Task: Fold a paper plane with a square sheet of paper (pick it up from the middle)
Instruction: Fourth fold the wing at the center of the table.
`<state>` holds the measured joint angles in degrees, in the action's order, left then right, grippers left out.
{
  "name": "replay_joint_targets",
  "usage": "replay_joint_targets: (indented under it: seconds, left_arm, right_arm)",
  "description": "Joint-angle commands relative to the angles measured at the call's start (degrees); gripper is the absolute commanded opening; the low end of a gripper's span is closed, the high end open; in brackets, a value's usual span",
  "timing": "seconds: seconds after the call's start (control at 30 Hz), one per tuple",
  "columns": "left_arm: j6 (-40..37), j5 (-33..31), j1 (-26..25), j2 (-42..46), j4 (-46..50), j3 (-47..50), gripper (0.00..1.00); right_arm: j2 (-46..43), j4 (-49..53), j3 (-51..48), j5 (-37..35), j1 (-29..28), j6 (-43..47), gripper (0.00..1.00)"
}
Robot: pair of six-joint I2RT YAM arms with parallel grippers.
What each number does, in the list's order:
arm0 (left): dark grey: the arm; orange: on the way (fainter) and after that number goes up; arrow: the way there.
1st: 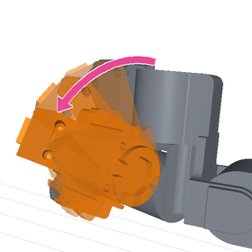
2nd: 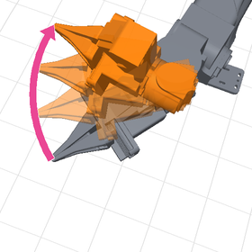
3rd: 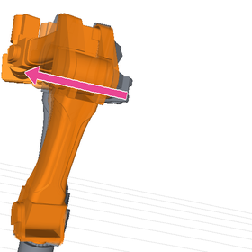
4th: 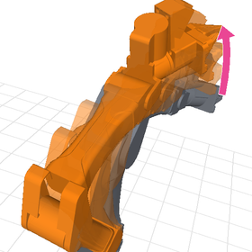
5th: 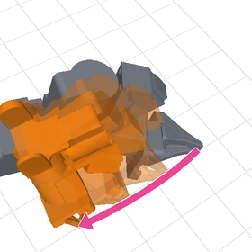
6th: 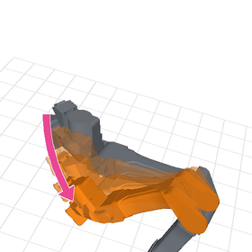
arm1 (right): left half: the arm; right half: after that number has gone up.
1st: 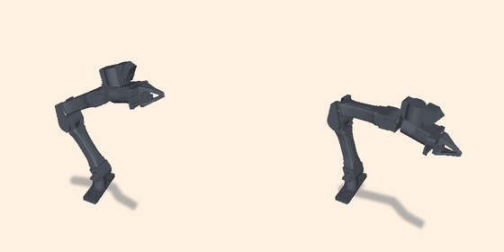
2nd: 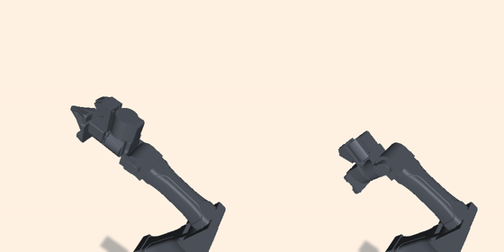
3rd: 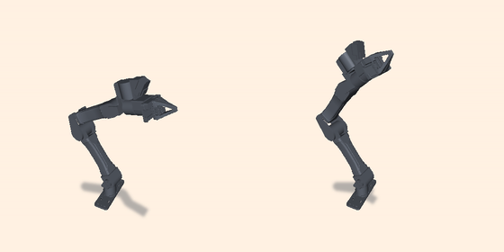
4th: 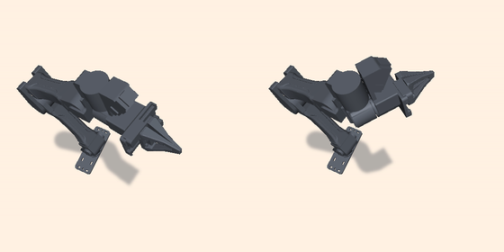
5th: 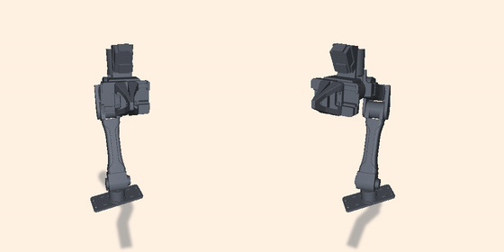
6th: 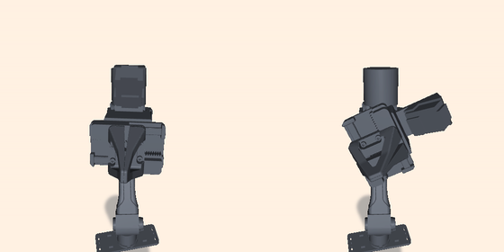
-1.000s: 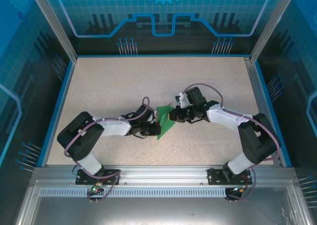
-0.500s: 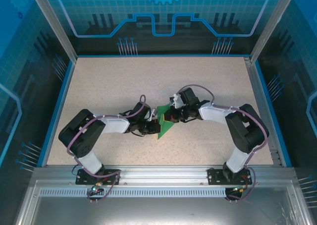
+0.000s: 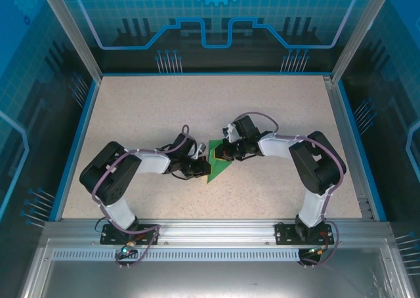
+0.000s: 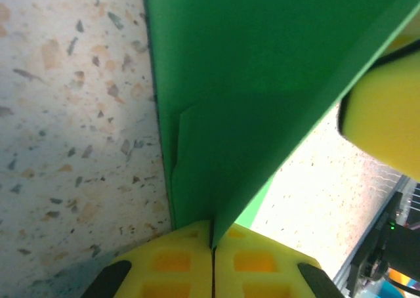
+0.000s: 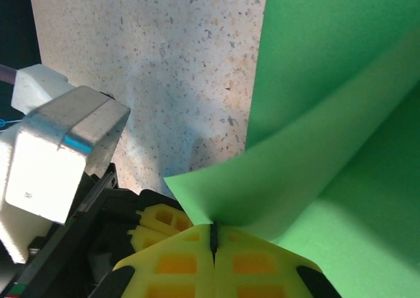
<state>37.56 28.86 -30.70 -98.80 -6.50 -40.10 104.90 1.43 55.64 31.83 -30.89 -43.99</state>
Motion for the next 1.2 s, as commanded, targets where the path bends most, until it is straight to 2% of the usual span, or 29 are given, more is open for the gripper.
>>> replay_joint_targets:
  seconds: [0.0, 0.47, 1.17]
  left_arm:
    - [0.41, 2.16, 0.73, -2.55, 2.02, -0.59, 0.07]
    - [0.57, 1.54, 0.94, 0.76, 0.79, -0.12, 0.17]
    - [2.52, 1.48, 1.01, 3.0, -3.12, 1.44, 0.21]
  right_arm:
    - [1.01, 1.03, 1.4, -0.89, -0.82, -0.22, 0.05]
    - [1.81, 2.25, 1.68, -1.02, -0.68, 0.22, 0.05]
    - [1.96, 3.23, 2.16, -1.11, -0.73, 0.55, 0.05]
